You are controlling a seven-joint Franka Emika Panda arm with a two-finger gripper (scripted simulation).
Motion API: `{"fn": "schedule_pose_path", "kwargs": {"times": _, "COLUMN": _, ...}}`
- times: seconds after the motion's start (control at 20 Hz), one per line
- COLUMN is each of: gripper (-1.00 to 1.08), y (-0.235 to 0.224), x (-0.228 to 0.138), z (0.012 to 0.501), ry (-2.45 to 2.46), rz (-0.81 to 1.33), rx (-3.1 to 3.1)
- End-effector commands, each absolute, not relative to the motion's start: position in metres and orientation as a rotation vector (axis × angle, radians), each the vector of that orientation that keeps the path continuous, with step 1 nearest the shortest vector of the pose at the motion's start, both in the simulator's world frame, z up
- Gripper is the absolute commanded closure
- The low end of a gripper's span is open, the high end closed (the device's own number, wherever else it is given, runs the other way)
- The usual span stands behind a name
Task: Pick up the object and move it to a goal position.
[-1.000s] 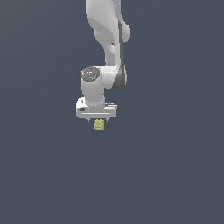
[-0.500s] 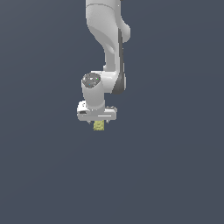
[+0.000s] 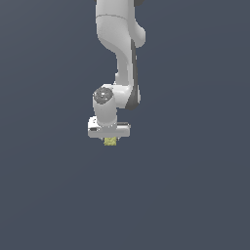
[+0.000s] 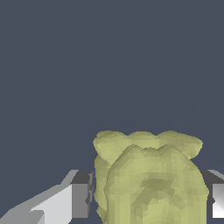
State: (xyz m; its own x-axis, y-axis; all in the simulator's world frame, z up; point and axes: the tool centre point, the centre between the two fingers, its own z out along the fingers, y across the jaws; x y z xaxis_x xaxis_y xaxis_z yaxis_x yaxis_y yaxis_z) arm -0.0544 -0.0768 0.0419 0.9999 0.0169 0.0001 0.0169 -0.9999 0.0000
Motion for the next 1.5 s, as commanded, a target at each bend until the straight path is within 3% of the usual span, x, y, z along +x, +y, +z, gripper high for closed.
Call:
{"fn": "schedule_pose_path", "kwargs": {"times": 0.0, "gripper": 1.08, "y": -0.077, "x": -0.054, "z": 0.041, "ry": 0.027, "rz": 0.000, "rx": 3.141}}
{"fn": "schedule_pose_path", "kwargs": {"times": 0.75, "gripper": 1.08, "y": -0.071, "x": -0.049, "z": 0.055, "ry": 0.026, "rz": 0.000, "rx": 3.141}}
{"fn": "schedule_pose_path", "kwargs": {"times": 1.45, "gripper": 1.08, "y": -0.023, "x": -0.006, "z": 0.151, "ry": 0.026, "rz": 0.000, "rx": 3.140}}
